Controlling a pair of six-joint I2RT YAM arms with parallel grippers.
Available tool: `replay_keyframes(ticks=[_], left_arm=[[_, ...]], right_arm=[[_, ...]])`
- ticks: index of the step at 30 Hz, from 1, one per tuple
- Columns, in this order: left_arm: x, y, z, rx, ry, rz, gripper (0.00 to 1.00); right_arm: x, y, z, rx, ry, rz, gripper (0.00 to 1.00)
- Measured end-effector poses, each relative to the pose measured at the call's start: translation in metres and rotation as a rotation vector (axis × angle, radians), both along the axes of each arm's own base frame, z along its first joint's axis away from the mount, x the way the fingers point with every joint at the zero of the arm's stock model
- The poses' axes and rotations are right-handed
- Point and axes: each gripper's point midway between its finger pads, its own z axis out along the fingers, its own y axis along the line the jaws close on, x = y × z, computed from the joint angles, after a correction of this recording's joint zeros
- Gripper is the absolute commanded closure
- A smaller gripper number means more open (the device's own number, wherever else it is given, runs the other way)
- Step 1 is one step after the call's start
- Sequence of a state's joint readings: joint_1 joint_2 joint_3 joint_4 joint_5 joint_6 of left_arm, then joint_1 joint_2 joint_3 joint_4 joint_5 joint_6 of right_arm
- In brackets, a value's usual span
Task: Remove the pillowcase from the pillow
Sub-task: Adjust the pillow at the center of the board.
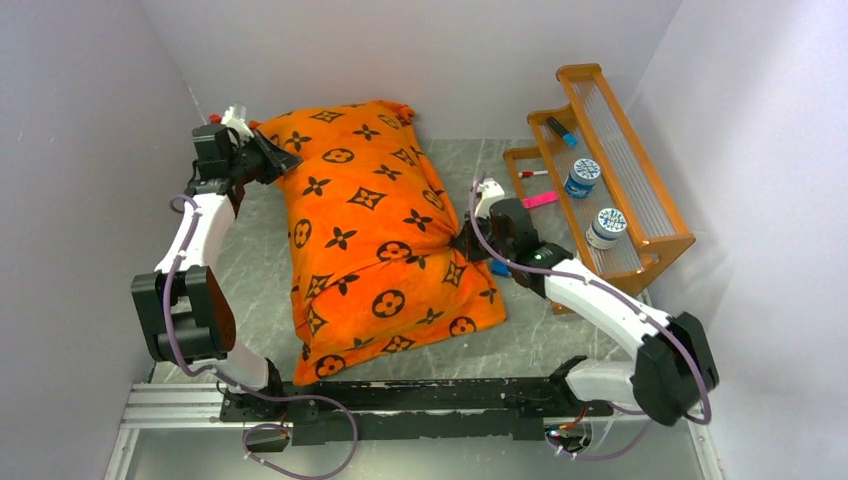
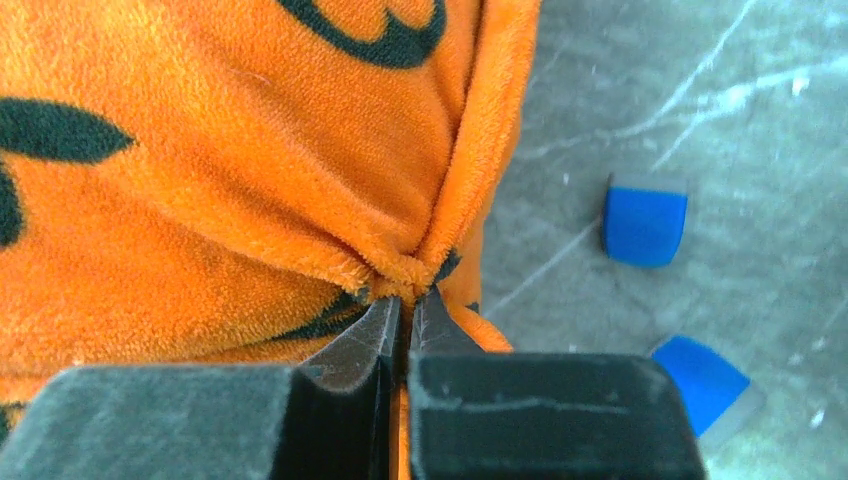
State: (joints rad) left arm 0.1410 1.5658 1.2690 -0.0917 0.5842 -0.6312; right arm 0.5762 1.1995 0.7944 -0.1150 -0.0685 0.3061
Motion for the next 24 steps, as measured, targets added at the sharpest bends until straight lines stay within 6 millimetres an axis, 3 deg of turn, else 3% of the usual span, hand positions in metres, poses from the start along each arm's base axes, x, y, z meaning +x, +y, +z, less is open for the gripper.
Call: replay_keyframes(ticks=[7,11,15,19,24], left_arm=[[-0.010,0.039,0.007,0.126,0.006,0.102,0.95],[-0.009,0.050,0.016,0.172,-0.019,0.109,0.95],[-0.010,0.062,0.013,0.213,-0.026,0.114,0.94],[-0.010,0.063,0.006,0.238,-0.030,0.089,0.81],[-0.009,0.063,-0.002,0.267,-0.029,0.057,0.50]], right_arm=[[0.050,0.028,0.003,-0.032,-0.060,0.024,1.00],[0.073,0.040,-0.002,-0.039,-0.087,0.031,1.00],[0.094,0.051,-0.007,-0.053,-0.107,0.042,1.00],[0.107,0.057,-0.011,-0.070,-0.119,0.049,1.00],[0.109,0.056,-0.012,-0.079,-0.127,0.054,0.71]])
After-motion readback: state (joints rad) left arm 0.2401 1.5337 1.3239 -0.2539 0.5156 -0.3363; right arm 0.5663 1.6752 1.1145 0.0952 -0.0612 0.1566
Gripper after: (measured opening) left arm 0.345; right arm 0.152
